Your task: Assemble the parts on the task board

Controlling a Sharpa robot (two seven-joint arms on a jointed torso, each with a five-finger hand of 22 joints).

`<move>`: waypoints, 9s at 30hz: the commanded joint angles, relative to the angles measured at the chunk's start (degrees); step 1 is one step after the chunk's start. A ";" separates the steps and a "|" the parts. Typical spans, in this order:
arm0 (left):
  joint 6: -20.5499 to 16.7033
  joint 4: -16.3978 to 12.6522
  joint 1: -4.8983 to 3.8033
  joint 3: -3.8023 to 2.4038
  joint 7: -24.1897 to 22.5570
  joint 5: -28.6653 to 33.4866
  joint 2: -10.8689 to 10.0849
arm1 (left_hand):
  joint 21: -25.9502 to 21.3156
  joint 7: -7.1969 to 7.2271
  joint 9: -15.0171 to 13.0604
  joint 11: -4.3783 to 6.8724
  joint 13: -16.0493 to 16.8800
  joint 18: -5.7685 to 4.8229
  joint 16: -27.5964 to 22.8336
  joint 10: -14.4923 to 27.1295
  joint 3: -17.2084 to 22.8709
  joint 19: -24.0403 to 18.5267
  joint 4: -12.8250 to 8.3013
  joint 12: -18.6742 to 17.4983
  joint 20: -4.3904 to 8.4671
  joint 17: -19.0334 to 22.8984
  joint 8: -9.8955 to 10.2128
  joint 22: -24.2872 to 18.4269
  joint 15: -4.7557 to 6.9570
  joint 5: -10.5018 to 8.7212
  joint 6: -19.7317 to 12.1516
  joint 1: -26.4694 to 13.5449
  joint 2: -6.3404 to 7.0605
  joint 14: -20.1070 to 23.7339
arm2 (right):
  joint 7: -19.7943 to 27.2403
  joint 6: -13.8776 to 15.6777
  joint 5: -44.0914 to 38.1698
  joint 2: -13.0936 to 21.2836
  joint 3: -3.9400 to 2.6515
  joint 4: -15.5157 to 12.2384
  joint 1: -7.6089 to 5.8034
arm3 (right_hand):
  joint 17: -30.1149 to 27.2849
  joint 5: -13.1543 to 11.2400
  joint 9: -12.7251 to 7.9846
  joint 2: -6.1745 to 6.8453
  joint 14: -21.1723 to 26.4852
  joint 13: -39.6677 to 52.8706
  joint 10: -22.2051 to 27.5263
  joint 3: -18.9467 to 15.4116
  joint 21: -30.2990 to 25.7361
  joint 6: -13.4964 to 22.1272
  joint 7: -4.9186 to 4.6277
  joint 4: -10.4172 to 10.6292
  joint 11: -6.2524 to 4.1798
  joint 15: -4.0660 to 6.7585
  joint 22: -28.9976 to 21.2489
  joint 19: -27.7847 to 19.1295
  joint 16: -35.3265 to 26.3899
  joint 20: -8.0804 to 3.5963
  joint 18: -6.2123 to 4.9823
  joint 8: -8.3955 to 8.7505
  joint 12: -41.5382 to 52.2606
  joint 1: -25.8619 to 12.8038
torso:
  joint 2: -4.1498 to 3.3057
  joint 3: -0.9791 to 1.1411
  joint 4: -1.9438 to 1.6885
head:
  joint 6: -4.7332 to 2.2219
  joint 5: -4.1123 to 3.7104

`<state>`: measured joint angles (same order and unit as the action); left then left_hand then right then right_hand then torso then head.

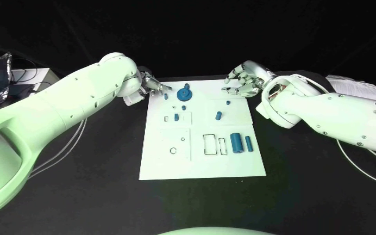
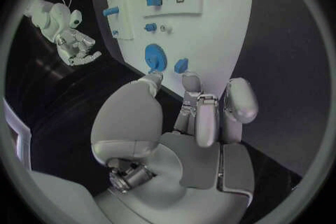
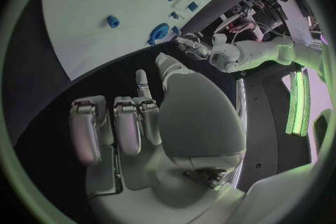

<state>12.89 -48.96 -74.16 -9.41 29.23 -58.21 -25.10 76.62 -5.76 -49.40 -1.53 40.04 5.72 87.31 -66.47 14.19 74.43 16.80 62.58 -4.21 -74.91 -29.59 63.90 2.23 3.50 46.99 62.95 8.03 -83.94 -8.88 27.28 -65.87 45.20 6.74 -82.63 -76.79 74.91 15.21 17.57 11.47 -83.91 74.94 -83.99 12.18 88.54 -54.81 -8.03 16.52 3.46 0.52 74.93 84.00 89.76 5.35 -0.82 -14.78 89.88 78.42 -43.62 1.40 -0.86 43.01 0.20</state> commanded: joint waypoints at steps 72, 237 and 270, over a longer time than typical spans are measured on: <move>-2.56 -14.20 -0.07 1.65 -0.17 8.64 -8.17 | 2.13 2.09 -2.50 2.21 -2.15 -0.58 0.92 -3.20 39.89 1.54 -13.05 -1.75 1.56 -11.24 -11.37 3.20 1.63 8.09 0.89 4.06 4.63 -4.83 | 0.08 -0.31 -0.82 -0.07 -0.04 0.48 -0.03 | 14.95 0.56 0.21 -0.21 -6.06 14.84 -5.79 -0.32 -0.13 0.37 -0.11 0.09 0.05 0.06 13.94 5.26 0.19 -0.02 0.40 0.07 -0.11 -0.64 | 0.67 0.02 -0.72 | 1.53 0.04; -6.94 -26.26 3.08 9.58 0.68 -2.74 -12.27 | 2.45 3.82 0.01 3.53 -0.74 -1.02 1.02 -5.94 13.67 3.26 -1.21 -1.61 2.83 -11.64 -10.70 4.90 2.86 11.92 5.35 -2.50 6.29 -5.08 | 0.25 -0.41 -0.55 0.47 -0.03 0.27 0.14 | 14.73 0.65 0.52 -0.18 -6.00 14.65 -5.60 -0.39 -0.45 0.51 -0.10 0.09 0.05 0.07 13.73 5.13 0.12 -0.02 0.32 0.04 -0.31 -1.08 | 1.45 -0.11 -1.43 | 3.41 -0.44; -22.40 -30.33 7.07 1.59 -22.23 5.50 -17.91 | -32.49 -4.65 19.23 -5.00 -23.72 4.60 -32.46 19.35 2.83 -22.11 -0.02 -21.84 -4.33 36.51 -1.03 -32.81 -4.94 1.53 -12.30 27.77 0.59 28.02 | 1.73 1.35 0.27 0.45 0.00 1.09 0.32 | 13.77 0.85 0.66 -0.19 -5.77 10.72 -1.61 -0.06 -1.67 1.17 -0.24 0.02 0.13 0.01 12.90 4.58 -0.22 0.02 0.01 0.30 -4.53 -0.75 | 1.43 0.04 -1.30 | 2.33 -0.45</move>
<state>-4.18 -79.45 -67.11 -7.74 17.59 -50.93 -43.45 45.00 -9.95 -31.11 -6.57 17.20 9.73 55.61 -46.59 15.18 52.07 16.73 41.47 -8.53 -39.25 -30.88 31.72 -2.76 5.10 34.43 89.67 7.99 -56.37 -8.58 27.60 -65.89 45.66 6.76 -81.61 -76.51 74.90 15.90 18.20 11.24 -83.91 74.90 -83.99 12.02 86.90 -54.05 -8.38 16.67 3.46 0.52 74.94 84.00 89.76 5.35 -0.81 -14.78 85.64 77.73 -42.13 1.37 -2.23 45.47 -0.27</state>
